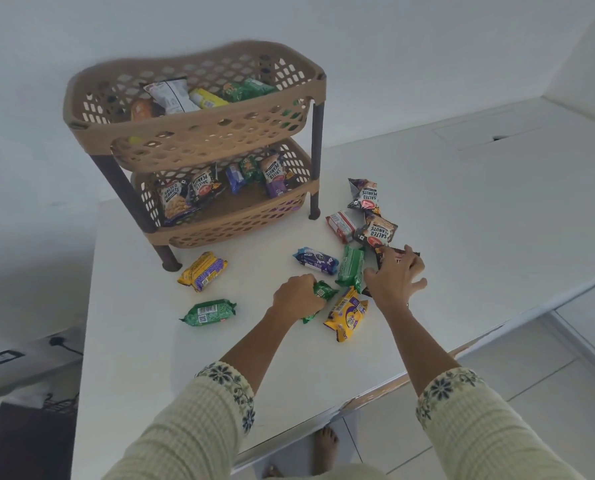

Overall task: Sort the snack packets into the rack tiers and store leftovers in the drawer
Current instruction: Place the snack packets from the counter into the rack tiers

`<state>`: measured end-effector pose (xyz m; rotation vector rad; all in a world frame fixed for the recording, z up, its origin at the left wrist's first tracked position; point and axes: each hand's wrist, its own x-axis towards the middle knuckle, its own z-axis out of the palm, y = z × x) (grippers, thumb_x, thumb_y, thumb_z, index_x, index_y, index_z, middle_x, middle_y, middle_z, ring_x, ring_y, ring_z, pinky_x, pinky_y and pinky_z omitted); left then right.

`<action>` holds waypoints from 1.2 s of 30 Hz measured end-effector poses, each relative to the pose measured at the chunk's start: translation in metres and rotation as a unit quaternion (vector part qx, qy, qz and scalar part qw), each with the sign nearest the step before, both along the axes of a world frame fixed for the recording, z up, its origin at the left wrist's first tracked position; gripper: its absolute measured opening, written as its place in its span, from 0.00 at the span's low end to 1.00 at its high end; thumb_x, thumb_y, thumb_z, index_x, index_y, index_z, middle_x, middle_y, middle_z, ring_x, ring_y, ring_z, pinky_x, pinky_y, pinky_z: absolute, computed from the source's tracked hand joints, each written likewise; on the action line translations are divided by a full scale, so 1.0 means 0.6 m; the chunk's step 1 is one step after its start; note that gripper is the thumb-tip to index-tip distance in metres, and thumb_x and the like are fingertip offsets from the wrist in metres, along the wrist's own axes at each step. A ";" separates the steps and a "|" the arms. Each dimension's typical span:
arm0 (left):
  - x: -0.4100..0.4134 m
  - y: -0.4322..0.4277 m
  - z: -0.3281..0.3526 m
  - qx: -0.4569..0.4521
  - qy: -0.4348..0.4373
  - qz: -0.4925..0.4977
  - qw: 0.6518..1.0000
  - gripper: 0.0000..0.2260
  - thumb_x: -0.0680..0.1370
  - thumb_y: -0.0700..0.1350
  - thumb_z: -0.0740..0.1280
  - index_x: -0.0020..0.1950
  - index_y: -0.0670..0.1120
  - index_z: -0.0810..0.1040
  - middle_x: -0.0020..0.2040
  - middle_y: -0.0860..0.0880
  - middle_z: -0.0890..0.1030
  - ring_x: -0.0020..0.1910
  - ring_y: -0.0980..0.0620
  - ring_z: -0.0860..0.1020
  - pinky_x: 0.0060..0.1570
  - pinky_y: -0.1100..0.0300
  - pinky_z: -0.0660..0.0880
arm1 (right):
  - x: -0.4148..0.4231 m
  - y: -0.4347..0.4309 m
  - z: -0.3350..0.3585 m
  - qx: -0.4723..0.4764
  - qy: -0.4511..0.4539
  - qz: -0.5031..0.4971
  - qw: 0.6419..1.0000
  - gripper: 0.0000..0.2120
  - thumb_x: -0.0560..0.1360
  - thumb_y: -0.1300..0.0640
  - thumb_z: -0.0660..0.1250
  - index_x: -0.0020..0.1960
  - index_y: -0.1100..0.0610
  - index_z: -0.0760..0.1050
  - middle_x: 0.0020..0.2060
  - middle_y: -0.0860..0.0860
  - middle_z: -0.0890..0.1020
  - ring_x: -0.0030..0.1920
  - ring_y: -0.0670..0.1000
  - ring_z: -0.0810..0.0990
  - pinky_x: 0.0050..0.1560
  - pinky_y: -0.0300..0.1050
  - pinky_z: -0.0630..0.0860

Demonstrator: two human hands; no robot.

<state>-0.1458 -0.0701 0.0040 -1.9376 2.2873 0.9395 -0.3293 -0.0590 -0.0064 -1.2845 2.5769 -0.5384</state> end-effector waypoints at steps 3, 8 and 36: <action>0.000 -0.006 0.001 -0.005 -0.007 0.006 1.000 0.20 0.73 0.53 0.68 0.61 0.46 0.74 0.54 0.46 0.79 0.48 0.47 0.78 0.44 0.57 0.74 | 0.006 -0.009 0.001 -0.020 0.011 0.010 1.000 0.21 0.74 0.49 0.65 0.66 0.50 0.73 0.73 0.56 0.63 0.74 0.61 0.56 0.68 0.69 0.57; -0.001 -0.014 -0.004 -0.005 -0.015 0.011 1.000 0.21 0.73 0.54 0.69 0.61 0.46 0.73 0.53 0.46 0.79 0.47 0.48 0.77 0.44 0.56 0.75 | 0.017 -0.018 0.001 -0.001 0.076 0.050 0.996 0.21 0.74 0.40 0.62 0.62 0.51 0.74 0.67 0.56 0.71 0.70 0.62 0.63 0.69 0.67 0.58; 0.167 -0.103 0.116 -0.238 0.210 0.286 0.904 0.20 0.73 0.55 0.72 0.60 0.46 0.76 0.47 0.51 0.80 0.44 0.51 0.77 0.40 0.58 0.72 | 0.140 -0.133 0.145 -0.095 -0.082 0.226 0.966 0.24 0.72 0.41 0.64 0.66 0.44 0.66 0.51 0.56 0.80 0.54 0.61 0.77 0.61 0.58 0.70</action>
